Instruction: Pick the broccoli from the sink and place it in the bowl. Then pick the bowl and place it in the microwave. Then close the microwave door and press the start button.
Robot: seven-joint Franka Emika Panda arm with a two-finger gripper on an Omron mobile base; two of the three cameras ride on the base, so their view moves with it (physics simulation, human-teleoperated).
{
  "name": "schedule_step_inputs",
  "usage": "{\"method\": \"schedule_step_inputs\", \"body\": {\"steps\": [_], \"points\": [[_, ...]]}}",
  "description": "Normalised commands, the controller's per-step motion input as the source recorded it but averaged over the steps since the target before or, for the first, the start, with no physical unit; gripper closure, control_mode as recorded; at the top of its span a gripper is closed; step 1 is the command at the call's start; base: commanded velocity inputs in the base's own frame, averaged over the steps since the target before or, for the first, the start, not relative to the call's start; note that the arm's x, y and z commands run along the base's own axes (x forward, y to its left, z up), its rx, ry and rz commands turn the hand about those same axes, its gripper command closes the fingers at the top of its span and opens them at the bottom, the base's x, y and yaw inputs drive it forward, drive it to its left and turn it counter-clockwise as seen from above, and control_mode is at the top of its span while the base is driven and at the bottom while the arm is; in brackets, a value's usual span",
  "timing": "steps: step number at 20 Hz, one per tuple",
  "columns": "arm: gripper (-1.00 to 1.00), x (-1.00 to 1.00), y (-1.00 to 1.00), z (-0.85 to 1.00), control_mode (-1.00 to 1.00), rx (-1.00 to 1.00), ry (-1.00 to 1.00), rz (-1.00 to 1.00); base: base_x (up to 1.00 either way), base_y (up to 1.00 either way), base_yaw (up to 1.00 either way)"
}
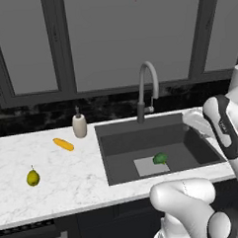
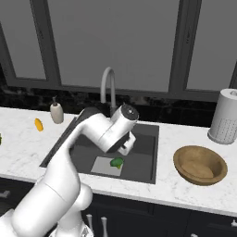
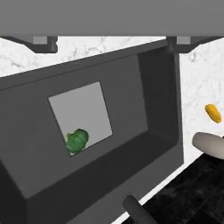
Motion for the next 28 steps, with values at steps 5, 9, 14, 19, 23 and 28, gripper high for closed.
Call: {"method": "schedule_step_inputs", "body": {"steps": [5, 9, 14, 19, 23, 28], "points": [[-1.00, 0.73, -0.22, -0.63, -1.00, 0.06, 0.04, -0.08, 0.00, 0.00, 0.00], [-1.00, 0.76, -0.12, -0.50, -1.00, 0.01, 0.10, -0.06, 0.00, 0.00, 0.00], [-1.00, 0.50, -0.02, -0.48, -1.00, 0.01, 0.04, -0.01, 0.00, 0.00, 0.00], [-1.00, 0.34, -0.05, -0.50, -1.00, 0.03, 0.02, 0.00, 0.00, 0.00, 0.00], [-1.00, 0.42, 0.00, -0.49, -1.00, 0.01, 0.08, 0.00, 0.00, 0.00, 0.00], [-1.00, 0.41, -0.05, -0.35, -1.00, 0.04, 0.08, 0.00, 0.00, 0.00, 0.00]]}}
